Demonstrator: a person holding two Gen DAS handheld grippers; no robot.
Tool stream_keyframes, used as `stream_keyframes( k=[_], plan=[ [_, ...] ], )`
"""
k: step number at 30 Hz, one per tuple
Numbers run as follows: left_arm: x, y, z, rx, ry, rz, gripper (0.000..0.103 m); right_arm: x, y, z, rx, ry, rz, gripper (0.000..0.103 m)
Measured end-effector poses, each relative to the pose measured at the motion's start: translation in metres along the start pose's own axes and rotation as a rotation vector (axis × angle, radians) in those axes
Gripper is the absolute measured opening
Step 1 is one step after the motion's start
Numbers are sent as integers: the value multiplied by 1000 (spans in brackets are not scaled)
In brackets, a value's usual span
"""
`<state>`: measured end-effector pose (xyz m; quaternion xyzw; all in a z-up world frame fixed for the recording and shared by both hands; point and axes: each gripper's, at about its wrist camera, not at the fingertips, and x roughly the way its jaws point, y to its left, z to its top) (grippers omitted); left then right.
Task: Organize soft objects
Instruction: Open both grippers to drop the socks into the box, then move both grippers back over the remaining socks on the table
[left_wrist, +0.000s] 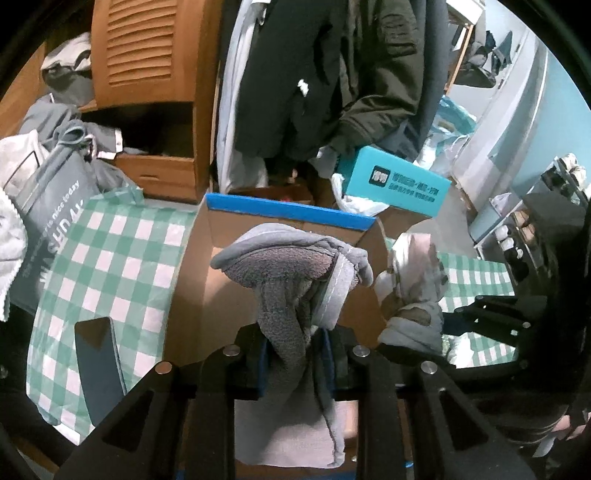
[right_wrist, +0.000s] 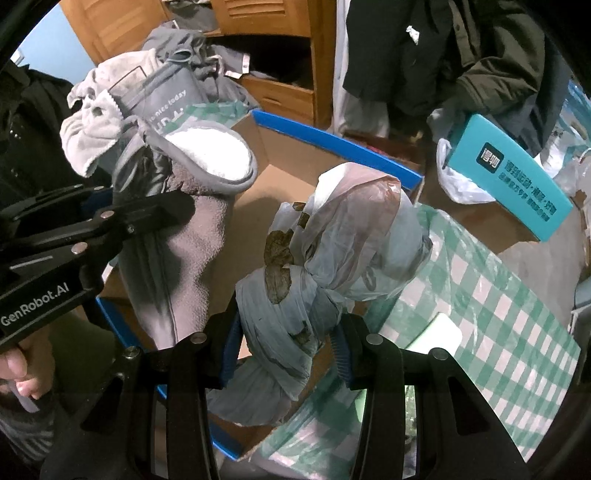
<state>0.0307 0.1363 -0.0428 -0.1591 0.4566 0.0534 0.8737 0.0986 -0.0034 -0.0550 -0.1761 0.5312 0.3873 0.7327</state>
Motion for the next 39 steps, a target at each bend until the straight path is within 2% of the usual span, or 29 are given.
stream_keyframes(
  k=[5, 12, 14, 17, 23, 39],
  plan=[
    [6, 5, -2, -15, 18, 11, 41, 6, 0, 3, 6, 13, 5, 45],
    [5, 5, -3, -35, 19, 11, 47, 3, 0, 2, -1, 0, -17, 60],
    [3, 4, -3, -32, 10, 16, 48, 1, -2, 2, 1, -7, -21, 61],
    [-4, 0, -2, -16, -16, 20, 54, -4, -4, 1, -2, -17, -27, 69],
    [-13, -3, 0, -3, -44, 21, 57, -13, -7, 0, 3, -39, -36, 70],
    [-6, -23, -6, 28, -8, -16, 60, -36, -36, -18, 59, -71, -43, 70]
  ],
)
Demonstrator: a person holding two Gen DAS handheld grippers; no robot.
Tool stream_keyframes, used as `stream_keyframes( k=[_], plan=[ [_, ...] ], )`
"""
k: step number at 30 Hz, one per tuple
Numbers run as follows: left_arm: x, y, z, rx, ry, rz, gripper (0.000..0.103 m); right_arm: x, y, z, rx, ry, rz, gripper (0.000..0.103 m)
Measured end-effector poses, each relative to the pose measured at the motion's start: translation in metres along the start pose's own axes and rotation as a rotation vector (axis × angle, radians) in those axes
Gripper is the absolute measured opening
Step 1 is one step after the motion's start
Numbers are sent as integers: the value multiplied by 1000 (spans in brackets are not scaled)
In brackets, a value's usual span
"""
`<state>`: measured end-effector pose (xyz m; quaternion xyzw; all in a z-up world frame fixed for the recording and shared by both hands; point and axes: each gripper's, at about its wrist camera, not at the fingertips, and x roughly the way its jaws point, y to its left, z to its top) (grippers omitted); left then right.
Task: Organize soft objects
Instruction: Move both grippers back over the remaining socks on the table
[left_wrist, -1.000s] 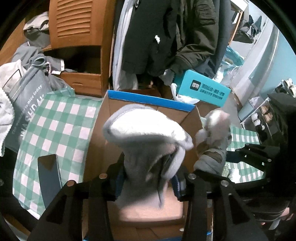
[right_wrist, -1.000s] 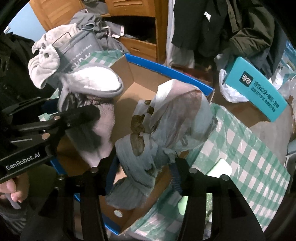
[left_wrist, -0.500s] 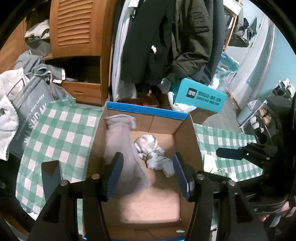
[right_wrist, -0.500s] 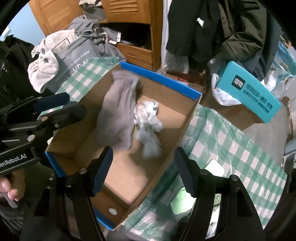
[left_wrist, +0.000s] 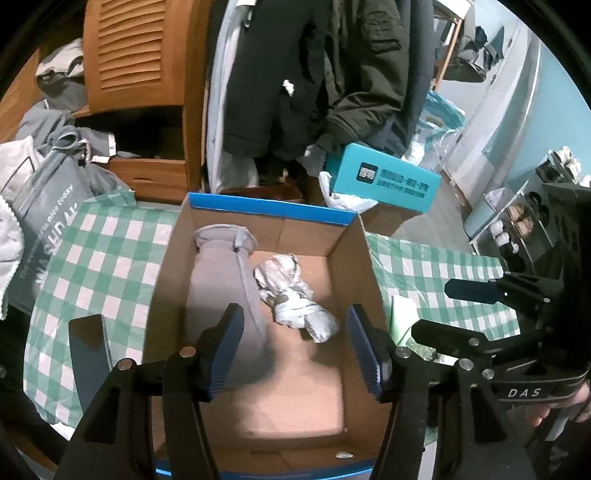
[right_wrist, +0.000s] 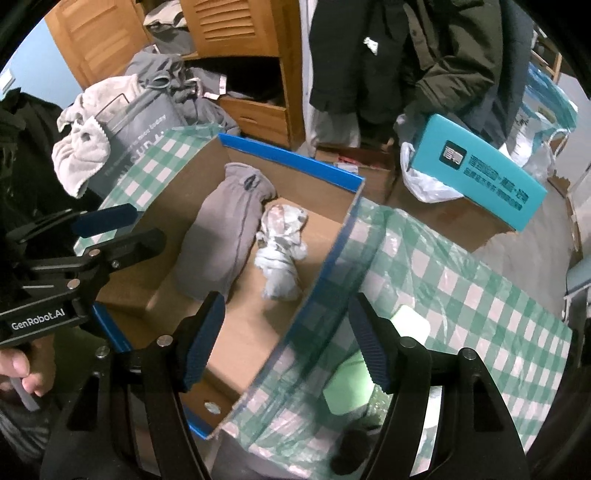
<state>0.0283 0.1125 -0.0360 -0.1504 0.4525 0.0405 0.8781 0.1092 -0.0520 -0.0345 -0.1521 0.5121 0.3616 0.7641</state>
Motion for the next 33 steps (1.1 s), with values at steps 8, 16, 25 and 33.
stream_keyframes(
  k=[8, 16, 25, 33],
  plan=[
    [8, -21, 0, 12, 29, -46, 60, -10, -29, -18, 45, 0, -12, 70],
    [16, -58, -8, 72, 71, -83, 61, -25, -62, -36, 91, -16, -41, 70],
    [27, -106, -21, 157, 121, -122, 61, -36, -94, -59, 144, -19, -63, 70],
    [40, -138, -28, 197, 148, -148, 61, -39, -120, -83, 190, -9, -81, 70]
  ],
)
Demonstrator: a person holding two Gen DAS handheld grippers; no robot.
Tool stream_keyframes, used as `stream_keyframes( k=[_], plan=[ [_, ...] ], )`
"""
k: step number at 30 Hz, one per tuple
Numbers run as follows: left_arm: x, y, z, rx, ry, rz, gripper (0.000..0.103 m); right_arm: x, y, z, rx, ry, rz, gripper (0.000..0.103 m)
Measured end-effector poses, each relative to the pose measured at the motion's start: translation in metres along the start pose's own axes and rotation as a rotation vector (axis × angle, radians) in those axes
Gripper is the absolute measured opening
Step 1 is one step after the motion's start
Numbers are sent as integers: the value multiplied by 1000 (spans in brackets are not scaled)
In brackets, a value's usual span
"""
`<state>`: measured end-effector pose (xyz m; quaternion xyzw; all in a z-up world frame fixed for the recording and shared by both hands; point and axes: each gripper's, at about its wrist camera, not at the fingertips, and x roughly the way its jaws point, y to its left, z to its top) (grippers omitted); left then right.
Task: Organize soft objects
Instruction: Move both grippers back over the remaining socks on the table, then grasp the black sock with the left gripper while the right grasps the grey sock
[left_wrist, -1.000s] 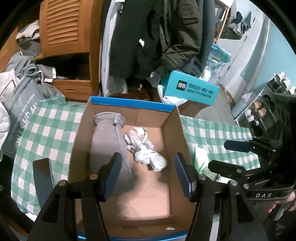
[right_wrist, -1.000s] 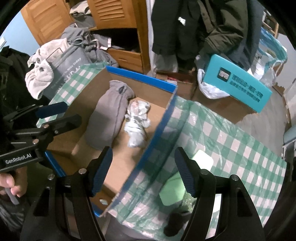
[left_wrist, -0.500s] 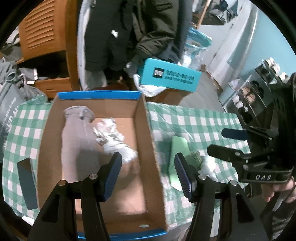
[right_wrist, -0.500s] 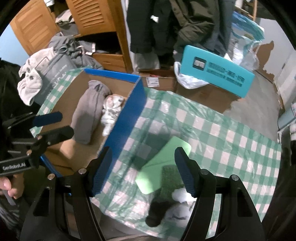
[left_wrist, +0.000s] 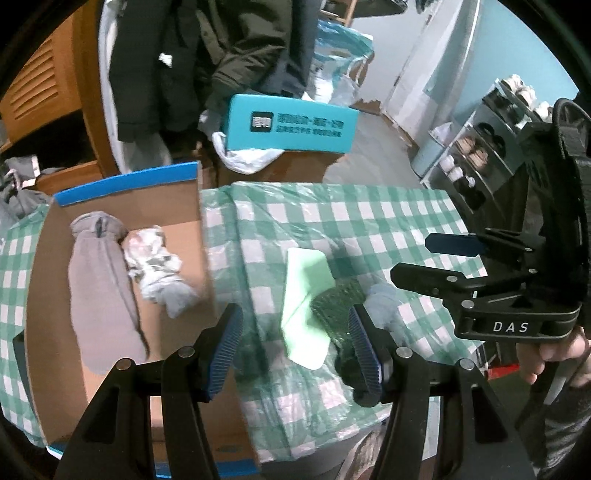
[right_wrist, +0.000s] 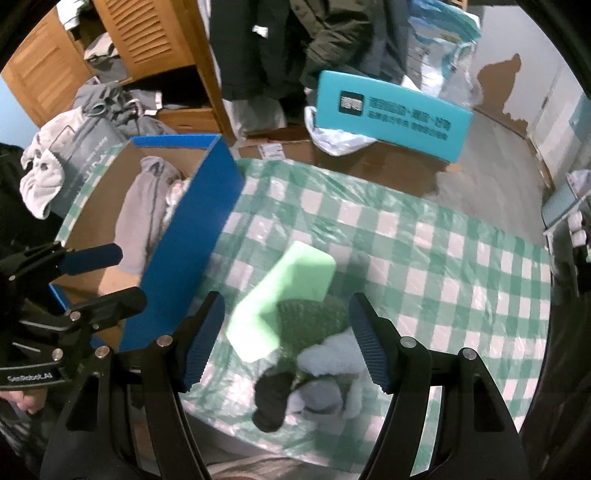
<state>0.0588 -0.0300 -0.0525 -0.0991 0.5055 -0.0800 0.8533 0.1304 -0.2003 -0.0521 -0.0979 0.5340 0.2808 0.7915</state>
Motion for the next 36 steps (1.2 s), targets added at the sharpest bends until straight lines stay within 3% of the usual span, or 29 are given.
stream_keyframes(
  k=[16, 24, 36],
  plan=[
    [51, -39, -14, 28, 121, -24, 61, 19, -50, -41, 78, 76, -26, 71],
    [70, -37, -29, -15, 186, -33, 61, 39, -54, -66, 83, 152, -27, 71],
    [93, -45, -51, 8, 250, -12, 61, 73, -52, -96, 58, 236, -4, 71]
  ],
)
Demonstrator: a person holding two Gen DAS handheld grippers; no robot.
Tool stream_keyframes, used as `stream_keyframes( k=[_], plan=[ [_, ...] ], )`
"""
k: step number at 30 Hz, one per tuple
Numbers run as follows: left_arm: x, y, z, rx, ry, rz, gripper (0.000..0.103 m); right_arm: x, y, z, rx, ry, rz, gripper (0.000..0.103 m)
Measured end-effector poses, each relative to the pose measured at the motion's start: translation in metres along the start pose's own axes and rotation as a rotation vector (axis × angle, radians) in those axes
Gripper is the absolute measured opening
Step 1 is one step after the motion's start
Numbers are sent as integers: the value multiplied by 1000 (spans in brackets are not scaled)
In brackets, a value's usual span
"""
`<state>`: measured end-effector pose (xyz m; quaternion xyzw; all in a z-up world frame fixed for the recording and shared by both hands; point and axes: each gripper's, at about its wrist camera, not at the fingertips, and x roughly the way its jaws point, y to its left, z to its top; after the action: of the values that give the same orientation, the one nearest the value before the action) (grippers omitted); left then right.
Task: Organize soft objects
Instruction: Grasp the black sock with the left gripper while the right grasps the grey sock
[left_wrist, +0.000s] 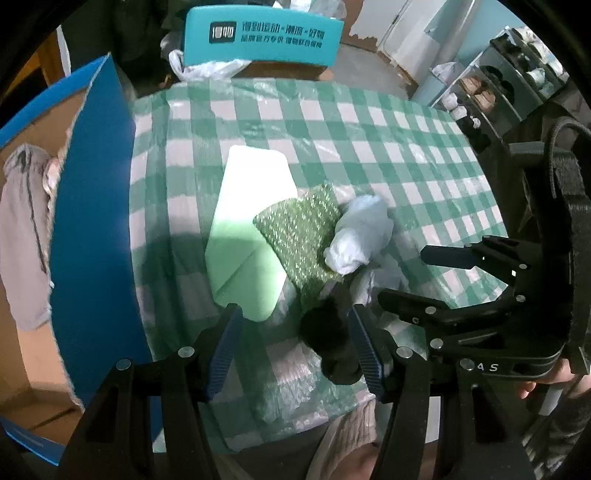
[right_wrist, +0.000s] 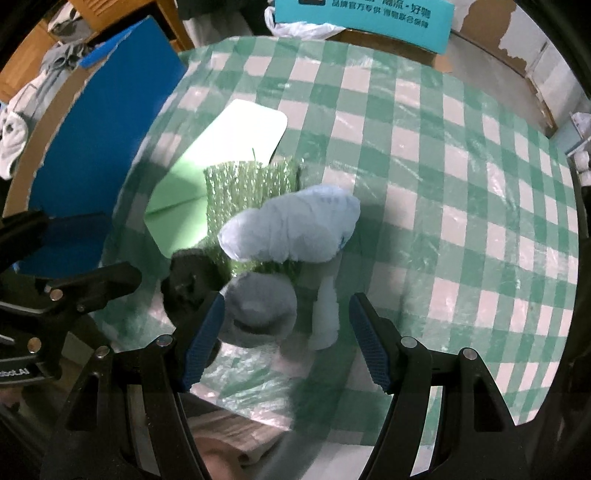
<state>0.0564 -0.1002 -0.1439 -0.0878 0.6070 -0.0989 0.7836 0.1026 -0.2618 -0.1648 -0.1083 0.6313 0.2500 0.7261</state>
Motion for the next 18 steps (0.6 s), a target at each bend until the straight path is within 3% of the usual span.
stream_keyframes(
  k=[14, 18],
  plan=[
    [21, 2, -13, -9, 64, 5, 61, 31, 5, -4, -45, 31, 20, 70],
    [23, 2, -13, -11, 70, 1, 61, 33, 7, -2, -54, 29, 62, 40]
  ],
)
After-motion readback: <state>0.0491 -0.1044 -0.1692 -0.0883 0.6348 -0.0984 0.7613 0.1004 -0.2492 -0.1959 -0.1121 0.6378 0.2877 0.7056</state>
